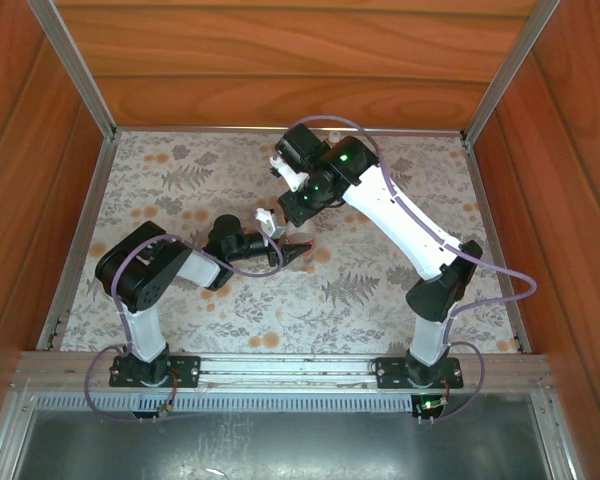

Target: Screw on the bottle caps

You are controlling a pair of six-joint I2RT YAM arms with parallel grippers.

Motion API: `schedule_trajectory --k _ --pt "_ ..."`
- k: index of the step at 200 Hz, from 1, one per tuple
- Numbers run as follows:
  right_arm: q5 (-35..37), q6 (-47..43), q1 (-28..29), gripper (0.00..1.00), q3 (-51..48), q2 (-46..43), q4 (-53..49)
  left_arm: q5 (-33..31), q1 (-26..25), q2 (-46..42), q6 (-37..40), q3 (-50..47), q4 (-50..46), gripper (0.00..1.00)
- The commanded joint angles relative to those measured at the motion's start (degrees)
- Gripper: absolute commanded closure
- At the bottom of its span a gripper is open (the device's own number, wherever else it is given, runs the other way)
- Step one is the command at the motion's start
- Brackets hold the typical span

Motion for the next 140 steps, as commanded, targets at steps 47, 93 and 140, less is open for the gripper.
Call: schedule_trajectory --k 47,93,140 --pt "0.45 2.02 -0.41 0.41 -3.66 -4.42 3.91 1.08 0.32 1.84 -0.31 0.25 -2.08 0.33" --pt "1.0 2.29 -0.43 0.52 -3.71 -4.73 3.91 1.07 0.25 1.91 -0.39 0.25 -2.02 0.33" --pt "0.79 2.32 -0.43 0.61 -4.86 -5.18 3.82 1.17 0.31 2.03 -0.58 0.43 -2.03 0.33"
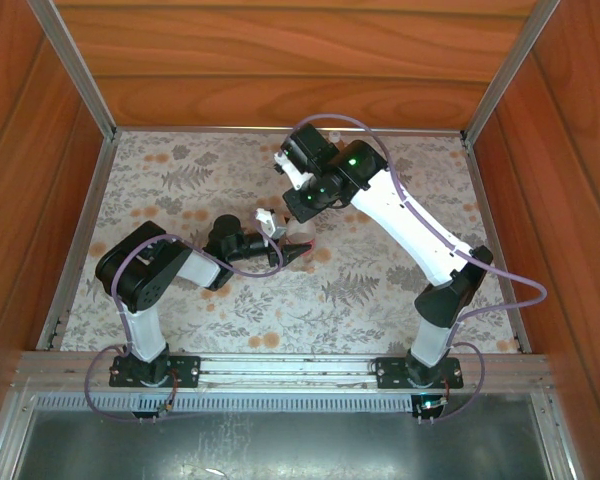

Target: Screw on the bottle caps

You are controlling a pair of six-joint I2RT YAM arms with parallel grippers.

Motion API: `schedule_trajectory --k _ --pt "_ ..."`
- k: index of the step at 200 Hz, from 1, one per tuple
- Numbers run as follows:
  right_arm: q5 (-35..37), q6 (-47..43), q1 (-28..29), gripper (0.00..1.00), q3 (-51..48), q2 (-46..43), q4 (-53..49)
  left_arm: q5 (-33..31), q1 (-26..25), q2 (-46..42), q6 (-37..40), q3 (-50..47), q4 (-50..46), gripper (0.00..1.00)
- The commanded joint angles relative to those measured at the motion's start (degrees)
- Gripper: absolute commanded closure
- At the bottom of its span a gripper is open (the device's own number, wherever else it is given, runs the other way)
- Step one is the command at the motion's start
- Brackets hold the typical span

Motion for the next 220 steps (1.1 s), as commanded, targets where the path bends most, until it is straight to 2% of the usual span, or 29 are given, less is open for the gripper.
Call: schedule_trajectory --k 1,67,156,204,220 --pt "0.23 0.62 -0.43 0.61 -1.0 -1.58 -0.07 1.0 0.3 1.96 -0.55 0.43 -2.08 0.33" --pt "1.51 0.78 -0.43 0.68 -2.64 -2.92 1.29 0.89 0.44 1.95 -1.54 0.34 -2.12 0.33" --pt "0.63 1.32 -1.13 0.68 -7.12 -4.08 4.15 1.35 0.83 1.69 -2.93 0.76 -2.12 0.33" --pt "0.23 1.17 -1.14 0.59 -5.77 -4.54 4.73 1.55 0.87 1.6 -2.79 0.69 -2.07 0.33" --pt "0.08 1.14 -1.14 0.53 -5.53 -4.68 4.98 1.55 0.88 1.61 -2.76 0.69 -2.08 0.33"
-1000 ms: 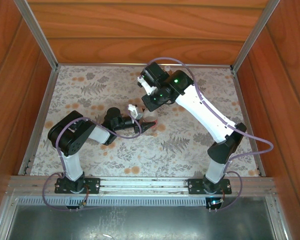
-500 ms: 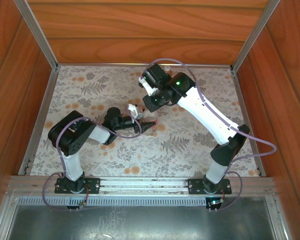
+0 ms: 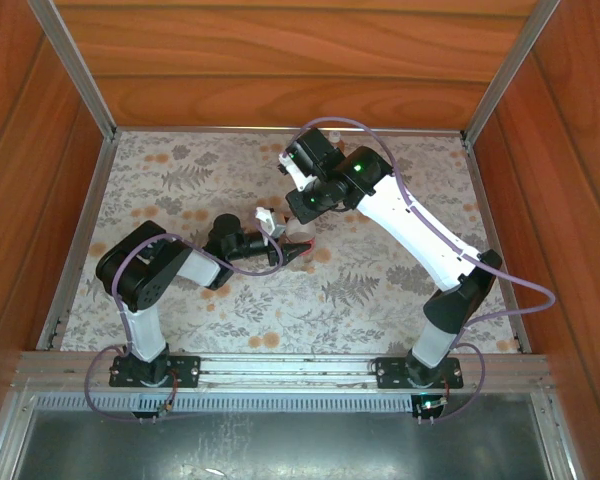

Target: Screw on the bottle caps

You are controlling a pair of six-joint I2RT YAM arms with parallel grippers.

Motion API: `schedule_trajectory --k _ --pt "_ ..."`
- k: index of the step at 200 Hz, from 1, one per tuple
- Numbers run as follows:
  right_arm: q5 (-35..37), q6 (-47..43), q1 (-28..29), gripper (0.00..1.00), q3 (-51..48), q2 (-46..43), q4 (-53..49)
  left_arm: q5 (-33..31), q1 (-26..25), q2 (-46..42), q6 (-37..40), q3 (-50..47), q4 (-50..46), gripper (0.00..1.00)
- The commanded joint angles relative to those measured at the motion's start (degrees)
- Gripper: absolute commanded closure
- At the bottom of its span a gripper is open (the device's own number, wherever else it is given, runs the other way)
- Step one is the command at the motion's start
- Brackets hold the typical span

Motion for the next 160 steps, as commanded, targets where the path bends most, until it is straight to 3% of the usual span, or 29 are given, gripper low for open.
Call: schedule_trajectory --k 1,71,122,160 --pt "-0.3 0.36 -0.39 0.52 0.38 -1.24 -0.13 1.19 0.35 1.41 -1.24 0.37 -2.07 0.33" --pt "-0.08 0.61 -0.38 0.38 -1.17 -3.25 2.57 1.39 0.41 1.26 -1.15 0.1 -2.06 0.33" --pt "-3.93 0.41 -1.0 0.37 -3.73 -8.11 6.45 1.64 0.44 1.56 -1.41 0.37 -2.11 0.33" --pt "-7.44 -10.72 -1.57 0.38 -5.46 -9.24 5.4 2.94 0.42 1.58 -1.5 0.45 -2.14 0.33"
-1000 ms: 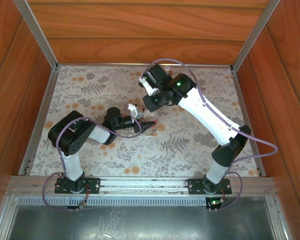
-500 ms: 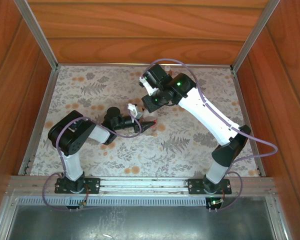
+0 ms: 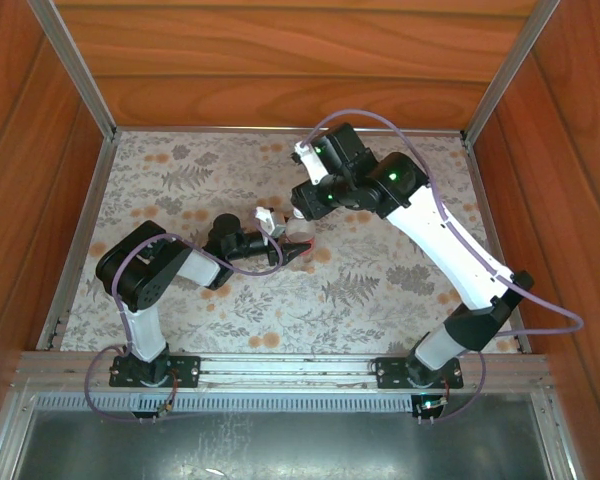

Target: Screw on the bottle caps

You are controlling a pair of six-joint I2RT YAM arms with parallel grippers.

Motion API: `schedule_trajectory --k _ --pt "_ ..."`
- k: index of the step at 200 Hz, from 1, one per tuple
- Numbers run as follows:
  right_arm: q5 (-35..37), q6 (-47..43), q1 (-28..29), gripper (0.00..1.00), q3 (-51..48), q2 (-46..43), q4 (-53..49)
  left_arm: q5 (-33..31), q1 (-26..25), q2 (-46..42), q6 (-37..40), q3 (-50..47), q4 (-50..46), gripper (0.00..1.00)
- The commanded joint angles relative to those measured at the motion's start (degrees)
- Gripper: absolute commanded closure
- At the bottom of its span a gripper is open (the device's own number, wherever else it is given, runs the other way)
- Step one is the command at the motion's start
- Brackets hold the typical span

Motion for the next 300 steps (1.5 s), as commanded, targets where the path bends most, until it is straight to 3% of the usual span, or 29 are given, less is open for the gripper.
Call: schedule_trajectory --k 1,71,97,166,206,300 --pt "-3.87 -8.32 -0.75 0.38 -2.39 -0.69 0.28 2.87 0.33 1.56 -1.32 0.43 -2.1 0.33" --pt "-18.51 -26.61 -4.11 0.38 -11.14 -7.99 5.99 11.34 1.45 -0.43 -4.53 -0.35 -2.14 0.33" --pt "-19.8 -33.29 -4.19 0.4 -14.81 -10.31 8.88 13.39 1.57 -1.16 -5.01 -0.79 -2.39 0.33" --pt "-28.85 -53.03 -5.71 0.36 -14.97 -8.25 4.58 19.38 1.81 -1.31 -3.49 -2.02 -2.67 0.33" --pt "-34.33 -57.8 -7.01 0.41 -10.7 -4.19 -0.94 21.33 2.41 -1.43 -2.86 -2.53 -2.95 0.33" --pt "-35.0 -57.7 -8.72 0.5 -4.81 2.94 -4.65 23.24 2.92 -1.6 -0.36 -3.67 -3.86 0.33"
